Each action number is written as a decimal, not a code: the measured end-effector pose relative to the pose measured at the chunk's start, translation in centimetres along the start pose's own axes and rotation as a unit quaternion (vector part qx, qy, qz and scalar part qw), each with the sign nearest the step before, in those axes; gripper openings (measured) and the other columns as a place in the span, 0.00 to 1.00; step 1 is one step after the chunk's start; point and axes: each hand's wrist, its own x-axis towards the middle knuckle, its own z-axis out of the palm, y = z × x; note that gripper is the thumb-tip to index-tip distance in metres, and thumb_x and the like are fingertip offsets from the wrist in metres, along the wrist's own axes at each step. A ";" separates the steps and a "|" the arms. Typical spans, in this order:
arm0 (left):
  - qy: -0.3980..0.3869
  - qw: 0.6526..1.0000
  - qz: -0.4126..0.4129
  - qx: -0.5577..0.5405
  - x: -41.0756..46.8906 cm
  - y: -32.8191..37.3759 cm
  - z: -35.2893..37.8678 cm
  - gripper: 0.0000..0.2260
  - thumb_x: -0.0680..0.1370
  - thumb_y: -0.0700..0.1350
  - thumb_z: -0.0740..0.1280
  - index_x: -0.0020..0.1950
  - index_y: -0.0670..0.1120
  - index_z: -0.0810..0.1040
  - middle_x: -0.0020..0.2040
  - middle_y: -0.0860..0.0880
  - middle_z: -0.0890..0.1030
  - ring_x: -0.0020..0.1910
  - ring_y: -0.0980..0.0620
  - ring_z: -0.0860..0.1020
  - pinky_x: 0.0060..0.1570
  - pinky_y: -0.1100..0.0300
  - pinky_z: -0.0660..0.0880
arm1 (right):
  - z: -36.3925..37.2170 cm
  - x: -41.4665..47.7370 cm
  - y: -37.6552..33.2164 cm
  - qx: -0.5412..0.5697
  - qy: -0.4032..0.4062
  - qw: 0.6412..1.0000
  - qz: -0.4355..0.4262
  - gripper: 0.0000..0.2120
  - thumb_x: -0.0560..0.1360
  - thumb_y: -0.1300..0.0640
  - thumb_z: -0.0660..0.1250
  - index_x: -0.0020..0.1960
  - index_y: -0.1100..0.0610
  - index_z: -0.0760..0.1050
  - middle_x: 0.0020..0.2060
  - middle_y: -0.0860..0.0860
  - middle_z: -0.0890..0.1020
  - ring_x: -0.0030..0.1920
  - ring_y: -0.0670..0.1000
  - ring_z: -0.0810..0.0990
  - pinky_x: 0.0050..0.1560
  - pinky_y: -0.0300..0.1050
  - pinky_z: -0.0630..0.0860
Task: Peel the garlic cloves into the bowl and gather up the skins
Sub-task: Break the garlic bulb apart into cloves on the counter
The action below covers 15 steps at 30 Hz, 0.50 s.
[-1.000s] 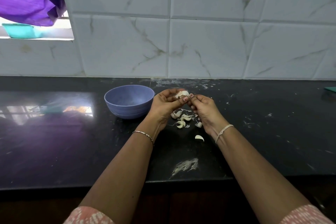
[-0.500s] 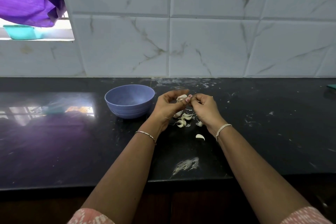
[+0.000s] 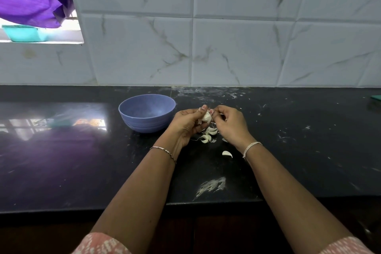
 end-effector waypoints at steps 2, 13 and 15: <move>0.007 1.000 -0.002 -0.002 0.0 0.0 0.1 0.09 0.77 0.43 0.70 0.45 0.37 0.82 0.37 0.45 0.83 0.38 0.53 0.81 0.40 0.64 0.81 | -0.1 0.0 0.0 -0.004 -0.002 1.000 -0.003 0.10 0.79 0.51 0.64 0.40 0.49 0.77 0.29 0.48 0.80 0.30 0.48 0.74 0.42 0.45 0.71; 0.049 0.998 -0.028 0.001 -0.1 0.1 0.2 0.08 0.76 0.42 0.71 0.45 0.37 0.79 0.40 0.43 0.81 0.39 0.50 0.81 0.38 0.62 0.82 | -0.6 -0.4 -0.2 -0.118 0.004 0.985 -0.126 0.08 0.79 0.54 0.64 0.43 0.53 0.78 0.29 0.43 0.72 0.33 0.46 0.70 0.50 0.47 0.66; 0.054 0.998 -0.034 0.001 -0.1 0.1 0.3 0.08 0.77 0.42 0.71 0.45 0.37 0.79 0.39 0.43 0.81 0.38 0.50 0.81 0.37 0.62 0.82 | -0.5 -0.3 -0.1 -0.108 0.004 0.985 -0.131 0.08 0.79 0.55 0.65 0.42 0.53 0.78 0.28 0.42 0.72 0.32 0.44 0.69 0.47 0.45 0.64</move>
